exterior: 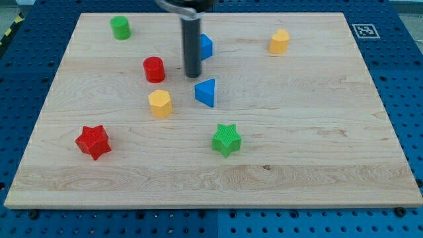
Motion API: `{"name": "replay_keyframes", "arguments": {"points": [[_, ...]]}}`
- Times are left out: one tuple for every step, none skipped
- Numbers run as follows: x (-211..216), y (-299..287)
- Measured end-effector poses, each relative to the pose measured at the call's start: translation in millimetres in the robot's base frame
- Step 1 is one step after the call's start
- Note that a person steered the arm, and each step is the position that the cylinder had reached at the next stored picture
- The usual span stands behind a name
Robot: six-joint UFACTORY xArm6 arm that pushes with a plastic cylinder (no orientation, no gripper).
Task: Push the red circle diagonally top left to the hexagon
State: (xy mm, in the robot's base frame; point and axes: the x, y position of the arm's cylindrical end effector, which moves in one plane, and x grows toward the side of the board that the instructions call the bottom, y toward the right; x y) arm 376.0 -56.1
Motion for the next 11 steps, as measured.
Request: {"name": "replay_keyframes", "arguments": {"points": [[7.9, -13.2], [26.8, -33.3], [27.0, -33.4], [13.7, -33.4], [-11.2, -47.6], [-22.9, -70.6], [-25.8, -88.6], [-13.7, -89.4], [20.0, -106.6], [52.5, -168.9], [106.4, -231.8]]}}
